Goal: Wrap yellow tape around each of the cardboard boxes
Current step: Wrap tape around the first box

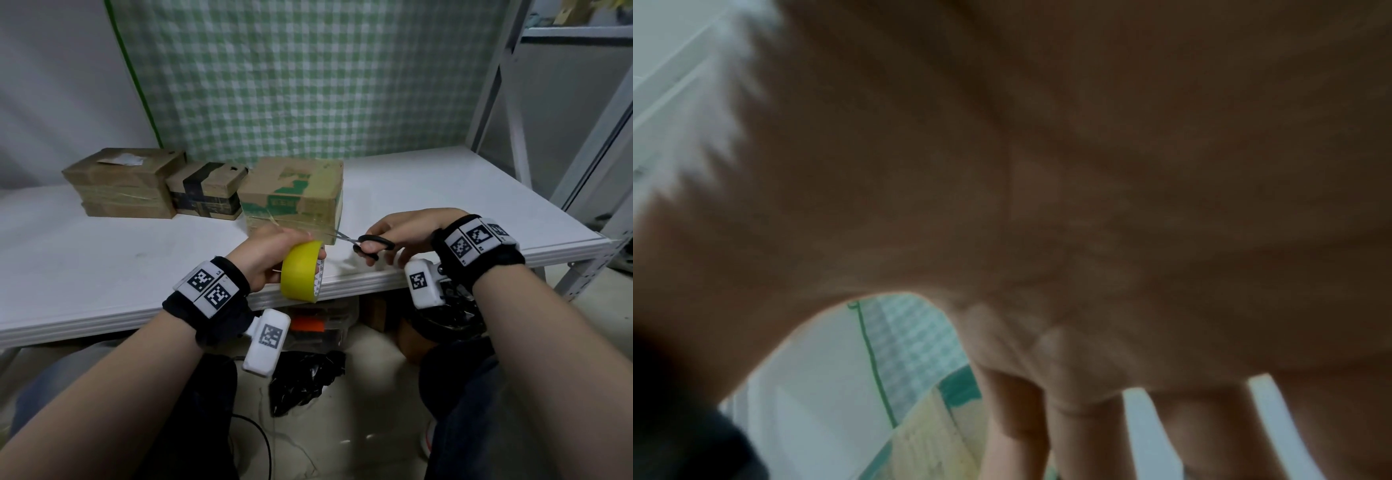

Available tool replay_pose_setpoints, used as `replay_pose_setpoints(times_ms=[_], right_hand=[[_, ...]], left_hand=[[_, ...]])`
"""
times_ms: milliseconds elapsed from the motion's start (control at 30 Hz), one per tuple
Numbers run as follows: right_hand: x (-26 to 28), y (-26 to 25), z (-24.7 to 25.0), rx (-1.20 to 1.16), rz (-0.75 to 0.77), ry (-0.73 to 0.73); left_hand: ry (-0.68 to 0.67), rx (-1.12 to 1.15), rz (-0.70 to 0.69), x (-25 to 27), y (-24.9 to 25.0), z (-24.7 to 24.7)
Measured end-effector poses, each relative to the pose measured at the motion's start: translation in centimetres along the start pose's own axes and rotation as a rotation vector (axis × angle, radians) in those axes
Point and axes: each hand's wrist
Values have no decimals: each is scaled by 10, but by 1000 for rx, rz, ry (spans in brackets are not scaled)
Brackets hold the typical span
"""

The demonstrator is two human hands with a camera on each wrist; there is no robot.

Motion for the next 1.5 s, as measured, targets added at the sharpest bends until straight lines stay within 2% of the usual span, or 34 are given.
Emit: replay_pose_setpoints(times_ms=[333,733,967,1200,1500], right_hand=[[-14,-18,-15,15,41,-3],[-16,-12,-16,-6,94,186],[-16,-10,-17,-62,130,161],[-18,-13,-17,213,107,72],[-17,-9,-20,224,145,63]], left_hand=[[14,-14,-7,-1,-1,-2],[23,21,13,-4,-2,0],[43,-7,16,-9,-4,4],[-20,-139,4,-14,-3,13],[-28,-184,-1,-20,-5,19]])
Point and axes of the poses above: each hand's wrist, its own x-axis away from the middle knuckle, its own z-axis out of the back of the hand, y = z × x, and after that the axes turned 5 degrees about y, right-handed
